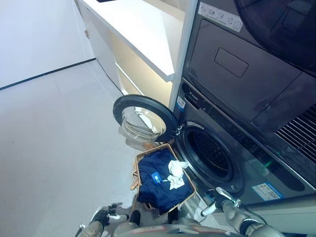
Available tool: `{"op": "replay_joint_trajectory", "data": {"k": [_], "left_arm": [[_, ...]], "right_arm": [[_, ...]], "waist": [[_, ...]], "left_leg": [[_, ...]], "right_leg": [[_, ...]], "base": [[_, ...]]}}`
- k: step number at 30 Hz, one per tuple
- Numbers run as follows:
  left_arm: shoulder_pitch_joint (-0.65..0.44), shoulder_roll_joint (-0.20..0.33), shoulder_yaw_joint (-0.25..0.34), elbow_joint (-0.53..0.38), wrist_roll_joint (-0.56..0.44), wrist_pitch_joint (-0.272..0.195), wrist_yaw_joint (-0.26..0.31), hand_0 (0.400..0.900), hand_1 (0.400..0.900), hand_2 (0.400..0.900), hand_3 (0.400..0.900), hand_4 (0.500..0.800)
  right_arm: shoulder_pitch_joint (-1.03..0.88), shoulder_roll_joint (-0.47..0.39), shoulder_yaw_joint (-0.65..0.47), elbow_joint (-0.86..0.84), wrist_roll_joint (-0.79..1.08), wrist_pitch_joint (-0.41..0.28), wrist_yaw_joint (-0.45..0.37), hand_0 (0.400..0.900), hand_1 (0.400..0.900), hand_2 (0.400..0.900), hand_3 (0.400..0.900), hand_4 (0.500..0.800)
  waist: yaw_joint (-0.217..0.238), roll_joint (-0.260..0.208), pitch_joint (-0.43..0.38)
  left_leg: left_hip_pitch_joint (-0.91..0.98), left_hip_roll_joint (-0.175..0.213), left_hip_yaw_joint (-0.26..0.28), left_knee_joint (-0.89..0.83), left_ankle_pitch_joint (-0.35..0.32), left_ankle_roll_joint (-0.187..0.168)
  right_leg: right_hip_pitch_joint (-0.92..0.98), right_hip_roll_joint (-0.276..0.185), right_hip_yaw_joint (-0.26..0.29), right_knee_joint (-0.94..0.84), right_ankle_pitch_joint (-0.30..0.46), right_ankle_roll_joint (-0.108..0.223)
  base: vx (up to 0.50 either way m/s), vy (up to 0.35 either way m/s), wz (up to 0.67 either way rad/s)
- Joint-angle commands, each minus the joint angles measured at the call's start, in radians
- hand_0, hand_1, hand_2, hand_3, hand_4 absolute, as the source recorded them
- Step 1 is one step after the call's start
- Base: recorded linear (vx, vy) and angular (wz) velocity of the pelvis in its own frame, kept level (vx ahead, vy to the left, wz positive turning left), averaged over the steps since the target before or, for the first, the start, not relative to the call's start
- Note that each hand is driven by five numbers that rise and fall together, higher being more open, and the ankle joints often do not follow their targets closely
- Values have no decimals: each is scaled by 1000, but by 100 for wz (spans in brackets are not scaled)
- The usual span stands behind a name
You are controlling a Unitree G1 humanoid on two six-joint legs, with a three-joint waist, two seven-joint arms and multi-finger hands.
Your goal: Put the clothes in the basket into the washing machine.
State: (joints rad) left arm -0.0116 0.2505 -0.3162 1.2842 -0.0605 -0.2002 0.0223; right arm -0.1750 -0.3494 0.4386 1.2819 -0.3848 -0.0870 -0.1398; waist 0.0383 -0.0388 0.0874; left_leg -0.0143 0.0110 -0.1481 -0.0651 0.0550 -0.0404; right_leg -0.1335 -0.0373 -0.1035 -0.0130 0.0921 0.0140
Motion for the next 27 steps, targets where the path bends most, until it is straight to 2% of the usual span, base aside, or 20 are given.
{"op": "replay_joint_trajectory", "data": {"k": [1, 4, 5, 6, 7, 8, 11, 14, 17, 24, 27], "left_arm": [[-100, 23, 6, -20, -48, -50, 50, 900, 900, 900, 900, 800], [-143, 9, -9, -34, -112, -63, 83, 900, 900, 900, 900, 800], [-144, 9, -9, -34, -112, -63, 83, 900, 900, 900, 900, 800], [-190, -11, -62, -47, -136, -42, 75, 900, 900, 900, 900, 800], [-183, -9, -60, -70, -167, -51, 82, 900, 900, 900, 900, 800], [-180, -1, -53, -75, -176, -47, 89, 900, 900, 900, 900, 800], [-185, -18, -43, -63, -233, -52, 108, 900, 900, 900, 900, 800], [-215, -27, -50, -47, -268, -58, 133, 900, 900, 900, 900, 800], [-218, -34, -59, -52, -286, -70, 147, 900, 900, 900, 900, 800], [-230, -47, -87, -69, -293, -74, 156, 900, 900, 900, 900, 800], [-242, -55, -92, -84, -305, -80, 162, 900, 900, 900, 900, 800]], "right_arm": [[-160, -92, 60, -49, -22, -6, -83, 900, 900, 900, 900, 800], [-248, -132, 88, -68, -23, 1, -124, 900, 900, 900, 900, 800], [-248, -132, 88, -68, -23, 1, -125, 900, 900, 900, 900, 800], [-539, -156, 200, 47, 9, 49, -110, 900, 900, 900, 900, 800], [-603, -188, 200, 18, -5, 53, -110, 900, 900, 900, 900, 800], [-658, -185, 207, 8, 2, 52, -123, 900, 900, 900, 900, 800], [-745, -200, 214, 10, 27, 50, -151, 900, 900, 900, 900, 800], [-822, -219, 221, 35, 55, 46, -189, 900, 900, 900, 900, 800], [-868, -238, 203, 81, 89, 41, -217, 900, 900, 900, 900, 800], [-923, -264, 232, 137, 69, 47, -225, 900, 900, 900, 900, 800], [-929, -285, 239, 151, 61, 42, -227, 900, 900, 900, 900, 800]], "waist": [[-7, 44, 80], [-5, 78, 158], [-5, 78, 155], [64, 117, 167], [65, 128, 180], [63, 134, 188], [55, 148, 237], [49, 158, 270], [62, 178, 283], [78, 209, 303], [83, 237, 317]], "left_leg": [[-128, -92, 24, 13, -29, 61], [-264, -110, 33, 103, -30, 51], [-268, -111, 33, 105, -31, 51], [-339, -124, 16, 153, -33, 40], [-373, -124, 21, 156, -29, 39], [-398, -119, 34, 164, -26, 35], [-481, -113, 62, 206, -24, 24], [-557, -117, 68, 258, -36, 15], [-607, -125, 63, 284, -42, 14], [-688, -139, 60, 327, -53, 20], [-763, -151, 65, 394, -71, 25]], "right_leg": [[-103, -64, 29, 109, -43, 80], [-212, -75, 17, 138, -33, 70], [-216, -76, 17, 139, -34, 70], [-269, -90, -8, 156, -38, 65], [-305, -87, -8, 169, -37, 64], [-333, -84, -2, 178, -37, 65], [-415, -73, 7, 227, -51, 61], [-492, -66, 13, 289, -79, 53], [-541, -66, 11, 335, -101, 47], [-623, -65, 22, 414, -138, 34], [-692, -76, 30, 487, -166, 30]], "base": [[-277, 10, 11], [-189, -18, 11], [-58, -79, 42], [-47, -61, 38], [-61, -45, 28], [-51, 28, -21], [-34, 6, -19], [-4, -35, 7], [65, -20, 15], [54, 0, 5], [14, 15, 5]]}}
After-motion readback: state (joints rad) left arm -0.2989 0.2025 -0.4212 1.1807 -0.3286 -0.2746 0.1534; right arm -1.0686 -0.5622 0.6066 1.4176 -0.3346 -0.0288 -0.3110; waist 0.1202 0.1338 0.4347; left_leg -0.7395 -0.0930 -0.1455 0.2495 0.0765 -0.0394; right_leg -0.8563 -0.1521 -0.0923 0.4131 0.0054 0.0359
